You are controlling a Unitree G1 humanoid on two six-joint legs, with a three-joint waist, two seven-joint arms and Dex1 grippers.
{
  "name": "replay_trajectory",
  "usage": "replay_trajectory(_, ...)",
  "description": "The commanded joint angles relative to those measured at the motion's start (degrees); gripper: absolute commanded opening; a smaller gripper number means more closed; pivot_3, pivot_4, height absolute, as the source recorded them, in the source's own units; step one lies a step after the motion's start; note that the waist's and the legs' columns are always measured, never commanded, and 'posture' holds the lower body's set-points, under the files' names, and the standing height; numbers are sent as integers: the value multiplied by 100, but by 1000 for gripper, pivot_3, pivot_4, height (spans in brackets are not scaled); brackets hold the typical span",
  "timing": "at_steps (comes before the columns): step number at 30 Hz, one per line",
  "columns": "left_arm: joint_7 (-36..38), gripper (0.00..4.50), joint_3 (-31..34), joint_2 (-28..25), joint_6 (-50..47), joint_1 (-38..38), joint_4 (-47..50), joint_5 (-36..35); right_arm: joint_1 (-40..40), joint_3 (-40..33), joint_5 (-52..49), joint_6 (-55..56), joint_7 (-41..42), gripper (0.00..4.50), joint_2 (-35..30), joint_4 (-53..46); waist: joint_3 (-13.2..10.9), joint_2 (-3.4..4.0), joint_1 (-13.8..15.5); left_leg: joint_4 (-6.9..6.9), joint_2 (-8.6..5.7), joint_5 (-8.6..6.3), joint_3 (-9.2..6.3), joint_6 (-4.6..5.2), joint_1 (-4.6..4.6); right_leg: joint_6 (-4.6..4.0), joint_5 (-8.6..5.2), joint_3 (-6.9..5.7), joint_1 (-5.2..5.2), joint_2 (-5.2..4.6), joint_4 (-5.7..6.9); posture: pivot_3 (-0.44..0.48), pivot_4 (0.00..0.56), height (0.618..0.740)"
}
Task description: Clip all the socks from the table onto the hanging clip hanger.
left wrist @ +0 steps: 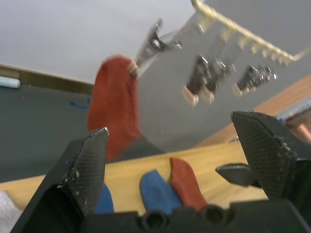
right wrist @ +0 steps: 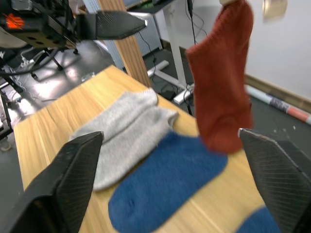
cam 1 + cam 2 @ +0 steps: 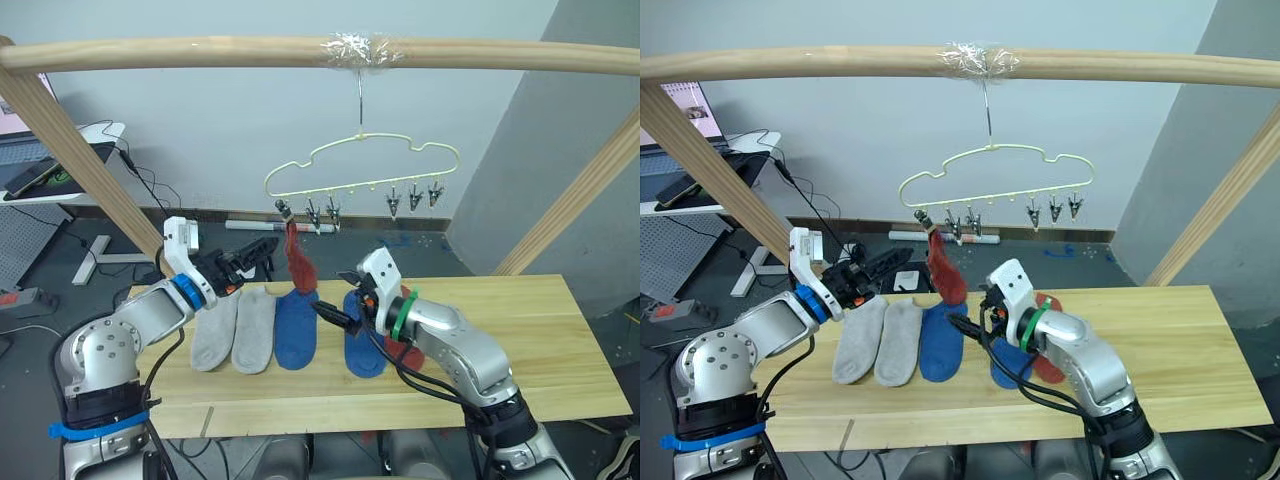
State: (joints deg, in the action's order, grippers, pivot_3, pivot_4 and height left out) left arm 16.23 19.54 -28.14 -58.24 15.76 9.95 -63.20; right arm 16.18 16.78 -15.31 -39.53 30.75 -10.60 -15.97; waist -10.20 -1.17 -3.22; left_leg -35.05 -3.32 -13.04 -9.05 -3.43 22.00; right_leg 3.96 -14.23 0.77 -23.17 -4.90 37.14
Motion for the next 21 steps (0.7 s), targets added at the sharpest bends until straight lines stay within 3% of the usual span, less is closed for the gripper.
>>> replay_trajectory(1,441,4500,-479,-178,448,-117,513,636,-49,-155,37,171,-85,4476,-121,-312,1,0,0,0,1,0,2,0,-1,-1,2,0,0,1,0,-81,132,740)
replay_trajectory(11,465,4500,-1679,388,2503,-176,1076,2805,-137,-867,-199,36,-116,4476,-613,-1012,2,-2,29,-2,2,1,20,1,2,7,12,15,0,0,-9,-101,127,740)
replay_trajectory(14,312,3899,-1861,735,2966,-227,1016,3241,-47,-1073,-301,-12,-133,4500,-730,-1194,2,-2,19,-2,3,0,25,1,1,7,12,17,0,0,-10,-109,131,740)
replay_trajectory(21,47,1757,-2471,1500,4508,-40,88,4659,298,-1424,-742,-21,-11,4500,-767,-1442,2,-2,3,-11,3,3,33,6,2,16,24,18,2,0,-10,-149,141,740)
